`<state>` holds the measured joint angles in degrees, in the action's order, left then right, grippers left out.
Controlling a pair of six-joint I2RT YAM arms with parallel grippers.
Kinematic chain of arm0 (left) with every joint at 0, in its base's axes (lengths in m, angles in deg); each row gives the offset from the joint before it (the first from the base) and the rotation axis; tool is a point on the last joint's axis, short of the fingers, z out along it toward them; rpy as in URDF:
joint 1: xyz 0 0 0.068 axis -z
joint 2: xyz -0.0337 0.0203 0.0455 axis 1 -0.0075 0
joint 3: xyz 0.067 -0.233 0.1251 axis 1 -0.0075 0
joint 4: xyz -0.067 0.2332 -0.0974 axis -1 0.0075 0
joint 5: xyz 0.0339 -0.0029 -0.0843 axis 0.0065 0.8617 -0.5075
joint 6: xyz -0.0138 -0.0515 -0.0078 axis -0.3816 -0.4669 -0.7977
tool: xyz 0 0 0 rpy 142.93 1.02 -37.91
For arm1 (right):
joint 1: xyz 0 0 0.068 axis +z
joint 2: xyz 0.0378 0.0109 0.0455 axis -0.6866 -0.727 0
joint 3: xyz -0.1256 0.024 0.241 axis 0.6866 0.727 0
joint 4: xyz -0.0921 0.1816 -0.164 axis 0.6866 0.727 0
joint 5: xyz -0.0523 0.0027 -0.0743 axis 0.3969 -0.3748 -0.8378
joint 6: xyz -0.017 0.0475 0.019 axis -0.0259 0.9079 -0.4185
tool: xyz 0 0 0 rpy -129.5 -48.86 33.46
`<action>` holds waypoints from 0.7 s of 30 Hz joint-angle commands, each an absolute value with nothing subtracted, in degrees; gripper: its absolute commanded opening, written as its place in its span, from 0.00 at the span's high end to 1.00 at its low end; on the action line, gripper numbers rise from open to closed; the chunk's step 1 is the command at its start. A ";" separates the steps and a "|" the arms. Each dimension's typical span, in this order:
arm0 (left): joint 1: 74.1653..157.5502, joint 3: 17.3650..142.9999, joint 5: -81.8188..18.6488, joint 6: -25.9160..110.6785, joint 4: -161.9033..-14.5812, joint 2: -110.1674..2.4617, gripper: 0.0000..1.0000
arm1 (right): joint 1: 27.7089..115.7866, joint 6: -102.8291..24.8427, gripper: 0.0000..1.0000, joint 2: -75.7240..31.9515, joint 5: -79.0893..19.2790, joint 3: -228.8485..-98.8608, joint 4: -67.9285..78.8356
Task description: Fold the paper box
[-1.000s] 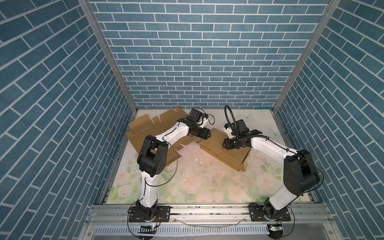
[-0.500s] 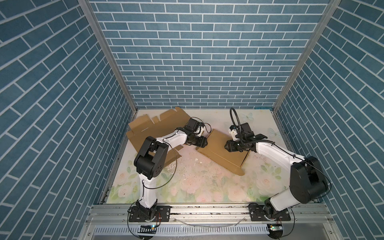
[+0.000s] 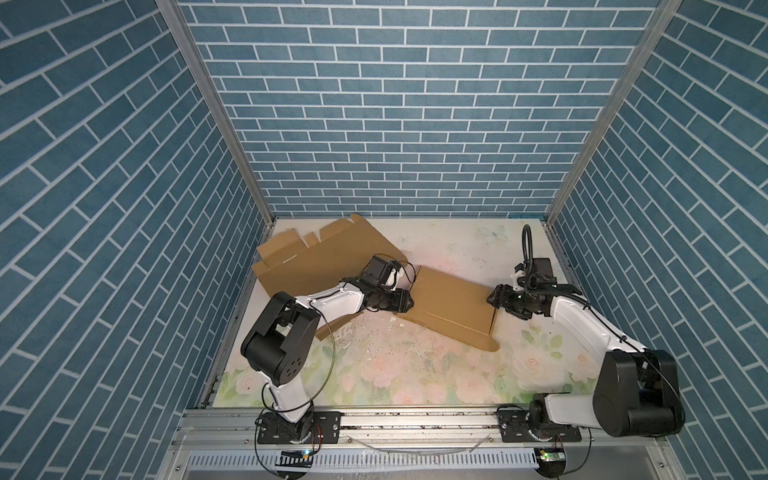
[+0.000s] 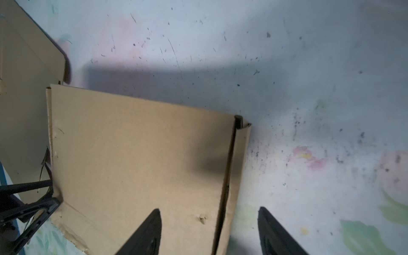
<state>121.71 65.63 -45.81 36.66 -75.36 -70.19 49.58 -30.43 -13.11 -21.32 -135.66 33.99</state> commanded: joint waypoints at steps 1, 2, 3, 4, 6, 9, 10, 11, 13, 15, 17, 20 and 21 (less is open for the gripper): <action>121.44 66.00 -45.21 37.11 -74.31 -68.53 0.35 | 49.49 -28.57 0.31 -17.60 -15.94 -135.27 29.54; 120.96 67.05 -44.43 38.38 -73.06 -68.61 0.34 | 49.52 -28.63 0.32 -19.06 -15.46 -135.89 28.87; 120.01 68.44 -44.31 39.35 -71.94 -68.96 0.33 | 49.58 -28.87 0.34 -20.64 -15.50 -136.88 28.67; 118.88 69.96 -45.22 39.71 -71.51 -69.55 0.32 | 49.71 -29.32 0.35 -22.15 -15.50 -138.00 28.79; 117.17 72.68 -46.82 40.00 -71.64 -71.09 0.31 | 50.31 -30.01 0.37 -24.15 -15.64 -140.04 28.82; 116.73 76.91 -46.25 42.06 -71.98 -74.82 0.30 | 51.87 -30.81 0.38 -26.97 -17.01 -143.38 31.30; 116.74 78.49 -46.68 42.21 -72.05 -76.57 0.30 | 52.34 -30.81 0.38 -27.61 -18.23 -144.17 32.35; 116.76 79.62 -47.37 42.22 -72.15 -78.24 0.31 | 52.70 -30.77 0.38 -28.11 -19.21 -144.76 33.05; 116.91 81.19 -48.31 41.86 -72.21 -80.96 0.32 | 53.45 -30.85 0.38 -28.91 -21.56 -145.92 34.68; 117.13 80.92 -48.41 41.59 -72.56 -81.81 0.32 | 54.23 -31.06 0.38 -30.00 -23.92 -147.33 36.80; 117.25 79.60 -48.43 40.77 -73.71 -81.34 0.33 | 55.29 -31.29 0.38 -30.88 -26.51 -148.98 38.82; 117.67 76.78 -49.30 38.48 -76.63 -80.48 0.34 | 57.33 -31.40 0.39 -32.38 -30.02 -151.29 40.89; 118.01 76.06 -49.56 37.78 -77.47 -80.52 0.35 | 58.03 -31.23 0.42 -33.04 -31.20 -152.11 41.42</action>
<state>117.34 77.68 -48.06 39.57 -74.96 -81.40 56.31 -30.19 -30.66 -24.80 -149.52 36.96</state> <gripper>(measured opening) 0.655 0.589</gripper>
